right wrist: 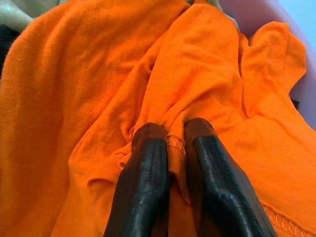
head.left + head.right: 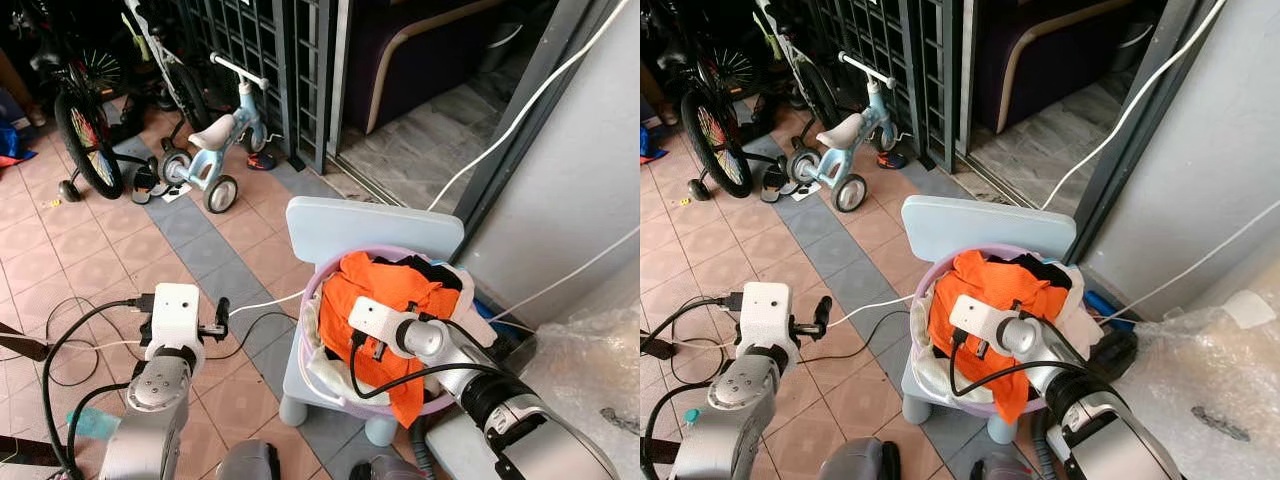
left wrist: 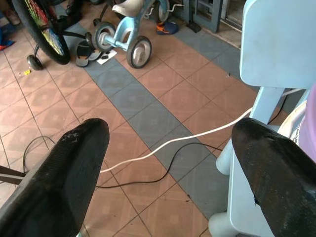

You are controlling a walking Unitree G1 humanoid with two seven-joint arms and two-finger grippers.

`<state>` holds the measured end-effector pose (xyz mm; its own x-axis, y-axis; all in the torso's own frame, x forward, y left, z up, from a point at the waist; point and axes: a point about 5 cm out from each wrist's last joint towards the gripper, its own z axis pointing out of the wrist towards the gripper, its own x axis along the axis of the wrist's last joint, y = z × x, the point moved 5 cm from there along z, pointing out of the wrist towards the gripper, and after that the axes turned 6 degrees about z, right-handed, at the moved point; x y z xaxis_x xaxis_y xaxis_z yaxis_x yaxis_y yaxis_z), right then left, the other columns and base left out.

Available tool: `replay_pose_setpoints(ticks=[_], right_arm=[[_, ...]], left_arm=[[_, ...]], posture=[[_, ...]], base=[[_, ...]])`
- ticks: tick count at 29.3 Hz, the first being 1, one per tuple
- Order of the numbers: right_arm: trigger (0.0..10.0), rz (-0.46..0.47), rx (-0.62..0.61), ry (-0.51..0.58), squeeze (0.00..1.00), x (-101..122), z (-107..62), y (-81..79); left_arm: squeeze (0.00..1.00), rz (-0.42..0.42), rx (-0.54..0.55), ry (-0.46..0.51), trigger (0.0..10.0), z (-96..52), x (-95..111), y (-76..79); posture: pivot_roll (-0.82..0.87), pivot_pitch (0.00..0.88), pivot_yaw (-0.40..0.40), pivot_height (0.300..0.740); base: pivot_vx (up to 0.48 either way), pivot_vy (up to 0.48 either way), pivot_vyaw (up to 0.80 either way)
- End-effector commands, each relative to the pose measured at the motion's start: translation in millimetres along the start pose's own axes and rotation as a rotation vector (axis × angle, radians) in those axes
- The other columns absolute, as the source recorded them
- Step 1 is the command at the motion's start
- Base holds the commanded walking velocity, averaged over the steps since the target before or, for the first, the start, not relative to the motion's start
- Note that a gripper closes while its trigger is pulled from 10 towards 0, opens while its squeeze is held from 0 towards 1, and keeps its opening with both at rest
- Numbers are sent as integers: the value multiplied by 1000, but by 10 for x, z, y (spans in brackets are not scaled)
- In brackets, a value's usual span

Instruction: Clothes washing

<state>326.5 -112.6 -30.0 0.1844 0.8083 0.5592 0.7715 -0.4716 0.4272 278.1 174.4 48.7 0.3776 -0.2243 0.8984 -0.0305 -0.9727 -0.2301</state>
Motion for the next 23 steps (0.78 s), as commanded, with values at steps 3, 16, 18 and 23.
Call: replay_pose_setpoints(ticks=[3, 16, 18, 23], right_arm=[[0, 34, -16, -57, 0, -214, -41, 32], [0, 218, -14, -11, 0, -246, -89, 71], [0, 227, -10, -7, 0, -244, -92, 74], [0, 323, -63, 120, 0, -22, -122, 228]], left_arm=[[0, -5, -18, -19, 10000, 23, -54, 42], [0, -13, -56, -23, 10000, 94, -45, 106], [0, -14, -56, -24, 10000, 97, -43, 105], [0, -16, -61, -24, 10000, 104, -43, 107]], posture=[[29, 42, -15, 740], [2, 44, -10, 740], [2, 44, -8, 740], [2, 44, -4, 740]], base=[[0, 0, 0], [0, 0, 0], [0, 0, 0], [0, 0, 0]])
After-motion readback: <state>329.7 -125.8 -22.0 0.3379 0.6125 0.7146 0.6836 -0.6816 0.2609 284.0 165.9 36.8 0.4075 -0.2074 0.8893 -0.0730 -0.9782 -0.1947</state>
